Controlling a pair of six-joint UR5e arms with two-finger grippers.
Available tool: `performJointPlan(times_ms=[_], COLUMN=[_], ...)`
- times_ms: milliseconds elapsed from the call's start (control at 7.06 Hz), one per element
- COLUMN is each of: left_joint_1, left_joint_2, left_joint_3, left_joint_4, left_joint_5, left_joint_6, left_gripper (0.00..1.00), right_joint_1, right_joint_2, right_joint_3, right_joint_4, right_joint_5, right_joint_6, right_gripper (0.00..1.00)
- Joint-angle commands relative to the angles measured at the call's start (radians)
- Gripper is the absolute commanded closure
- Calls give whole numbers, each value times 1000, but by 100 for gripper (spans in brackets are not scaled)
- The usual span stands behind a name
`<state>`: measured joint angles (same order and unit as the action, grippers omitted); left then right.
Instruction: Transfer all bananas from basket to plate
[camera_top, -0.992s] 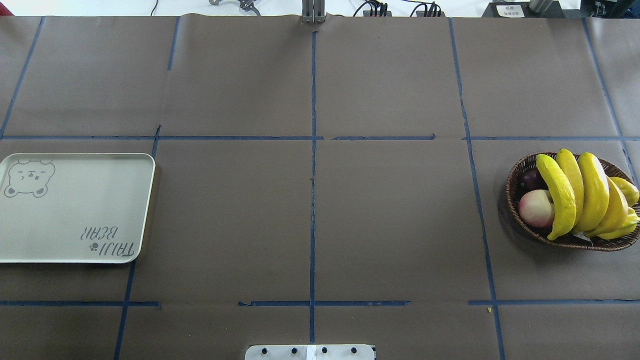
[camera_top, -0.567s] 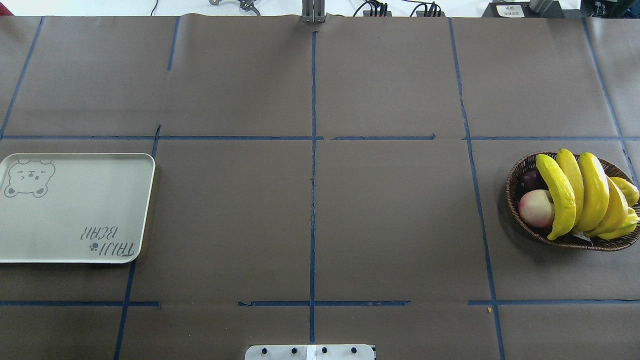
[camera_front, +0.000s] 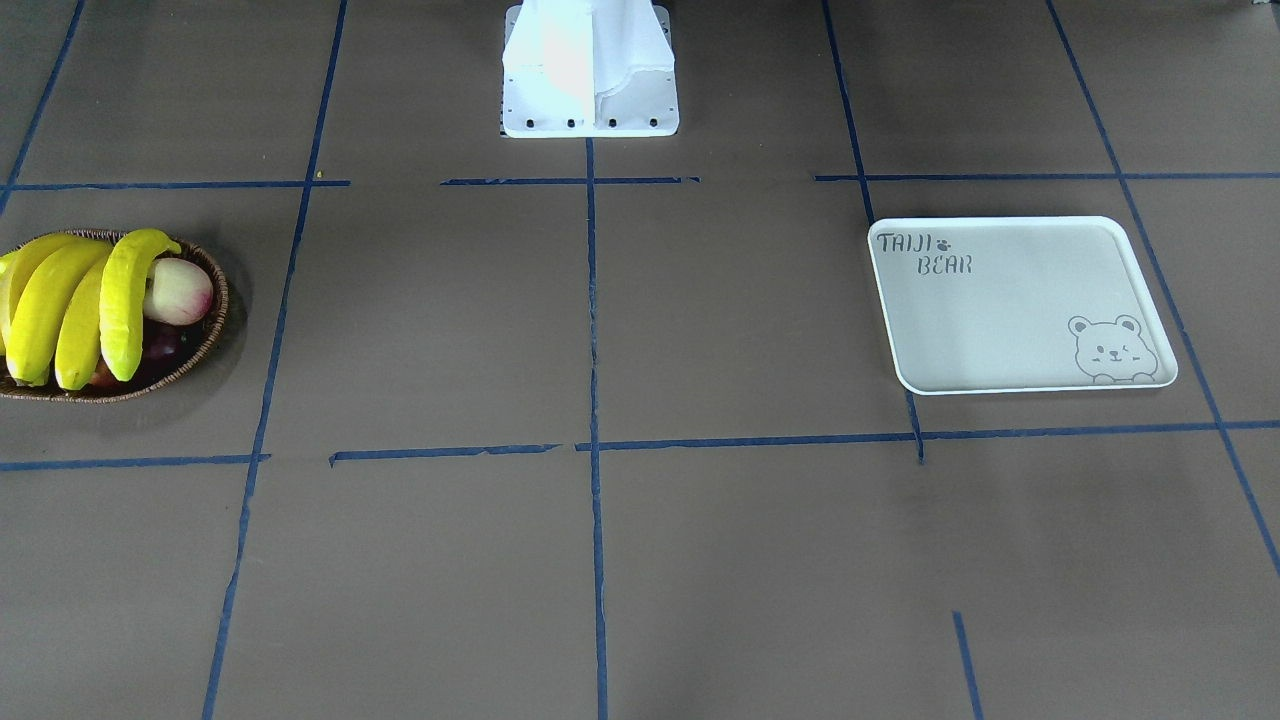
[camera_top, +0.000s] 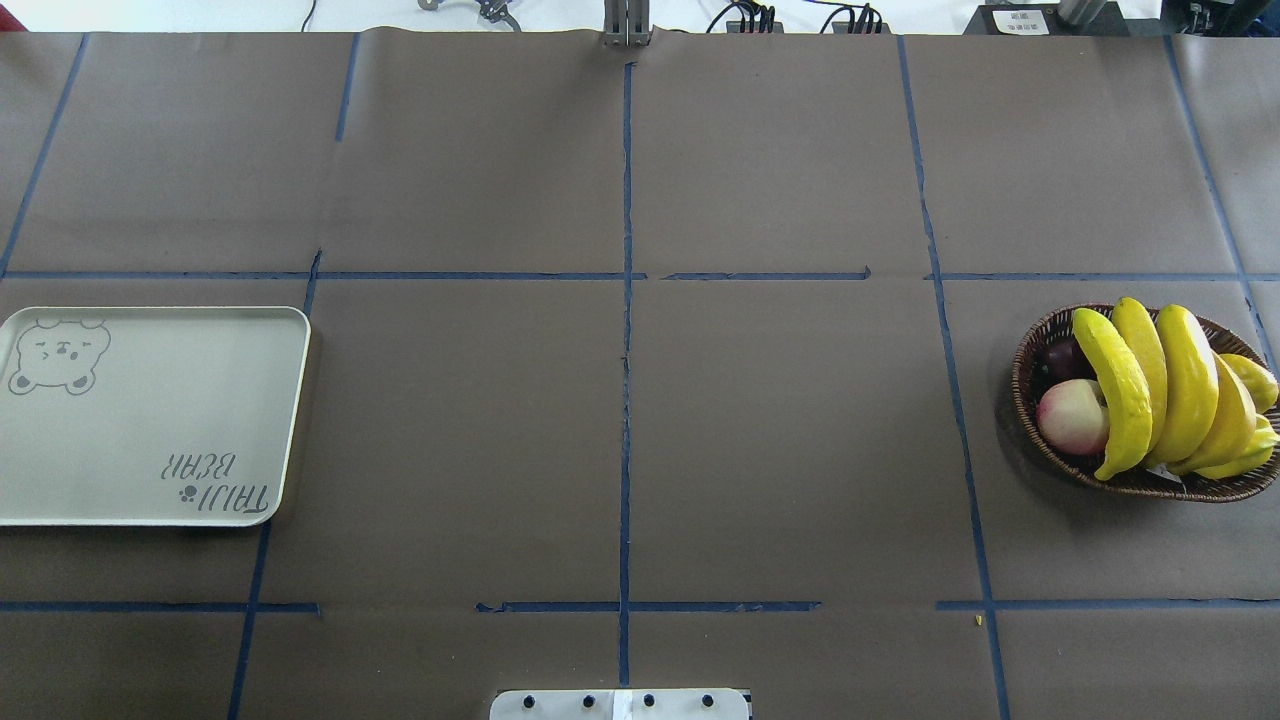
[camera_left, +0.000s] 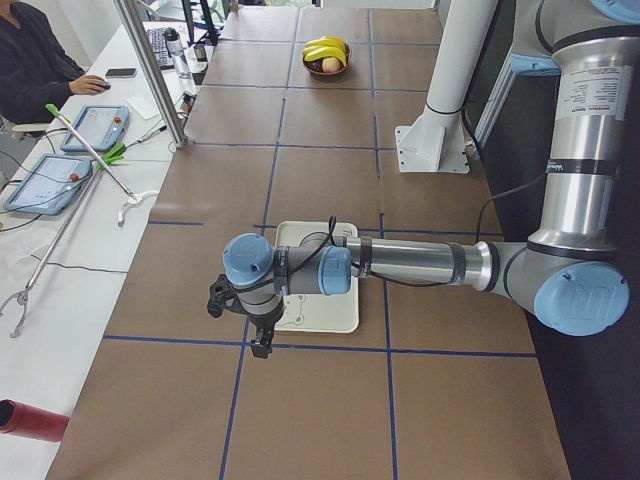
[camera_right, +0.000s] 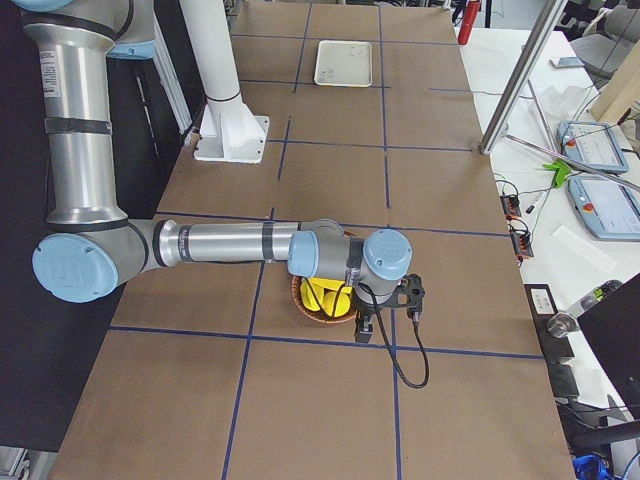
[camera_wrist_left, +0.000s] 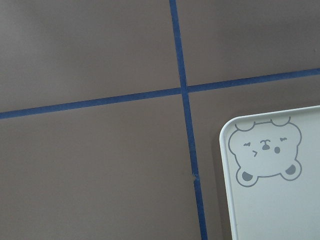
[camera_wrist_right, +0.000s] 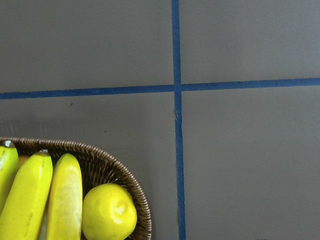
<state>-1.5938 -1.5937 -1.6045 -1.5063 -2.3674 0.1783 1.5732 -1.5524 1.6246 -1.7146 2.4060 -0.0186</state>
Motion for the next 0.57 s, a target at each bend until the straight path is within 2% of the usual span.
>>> performJointPlan(times_ms=[0, 425], left_joint_1=[3, 5], left_joint_2=[1, -6], left_joint_3=[-28, -31], left_joint_4=[-14, -25], left_joint_5=[2, 3], left_joint_6=[-5, -8], left_gripper=[0, 0], right_joint_1=[-1, -1], right_joint_2=[12, 18], right_joint_3=[39, 78], right_joint_4=[3, 3], right_joint_5=[-2, -4], right_joint_6=[-3, 0], right_gripper=[0, 0])
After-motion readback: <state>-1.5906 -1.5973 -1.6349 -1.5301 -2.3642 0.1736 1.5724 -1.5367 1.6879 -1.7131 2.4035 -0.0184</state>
